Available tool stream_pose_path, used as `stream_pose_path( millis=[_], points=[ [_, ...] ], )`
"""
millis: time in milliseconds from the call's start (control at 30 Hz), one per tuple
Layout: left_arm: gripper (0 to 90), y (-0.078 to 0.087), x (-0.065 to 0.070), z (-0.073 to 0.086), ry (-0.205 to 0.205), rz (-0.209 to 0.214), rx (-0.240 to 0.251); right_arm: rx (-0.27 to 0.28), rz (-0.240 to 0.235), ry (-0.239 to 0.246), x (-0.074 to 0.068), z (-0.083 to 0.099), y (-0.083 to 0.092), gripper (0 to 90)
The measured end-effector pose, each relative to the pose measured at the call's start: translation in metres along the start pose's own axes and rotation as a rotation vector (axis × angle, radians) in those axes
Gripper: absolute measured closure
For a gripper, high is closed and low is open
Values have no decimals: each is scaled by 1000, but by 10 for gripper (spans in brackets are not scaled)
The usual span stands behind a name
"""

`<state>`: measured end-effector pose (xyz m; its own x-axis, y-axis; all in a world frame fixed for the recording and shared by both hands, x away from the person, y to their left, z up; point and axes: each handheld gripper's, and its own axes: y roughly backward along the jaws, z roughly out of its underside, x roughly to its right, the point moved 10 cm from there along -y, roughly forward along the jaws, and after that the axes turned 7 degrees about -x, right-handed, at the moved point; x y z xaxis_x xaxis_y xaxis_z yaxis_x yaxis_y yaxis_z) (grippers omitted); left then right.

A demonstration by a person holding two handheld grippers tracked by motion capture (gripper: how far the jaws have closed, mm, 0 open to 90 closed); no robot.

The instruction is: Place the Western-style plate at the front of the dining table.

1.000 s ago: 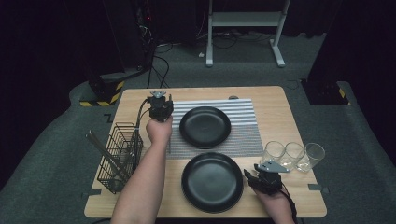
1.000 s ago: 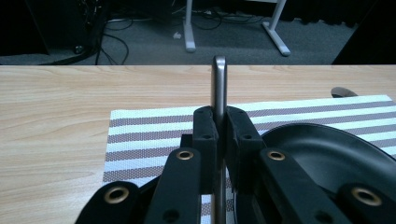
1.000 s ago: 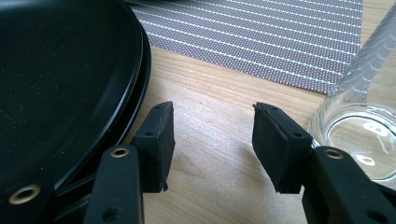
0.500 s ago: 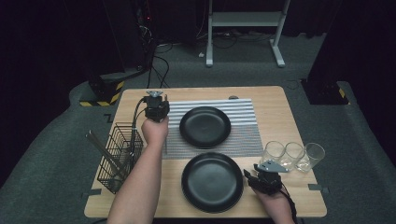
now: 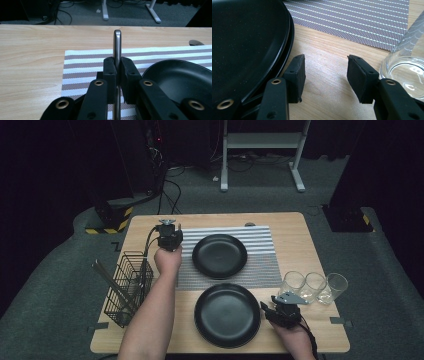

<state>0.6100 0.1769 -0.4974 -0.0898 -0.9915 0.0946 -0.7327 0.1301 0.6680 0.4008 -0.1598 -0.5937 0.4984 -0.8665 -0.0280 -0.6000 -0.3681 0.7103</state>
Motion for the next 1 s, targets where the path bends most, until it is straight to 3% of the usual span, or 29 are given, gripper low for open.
stream_pose_path(
  millis=[367,1000],
  points=[
    [830,-24,-5,7,25,-9,-49,0,-6,-10,1,0,0,486],
    [830,-40,-8,15,34,-10,-82,-3,-4,-8,1,0,-1,486]
  ],
)
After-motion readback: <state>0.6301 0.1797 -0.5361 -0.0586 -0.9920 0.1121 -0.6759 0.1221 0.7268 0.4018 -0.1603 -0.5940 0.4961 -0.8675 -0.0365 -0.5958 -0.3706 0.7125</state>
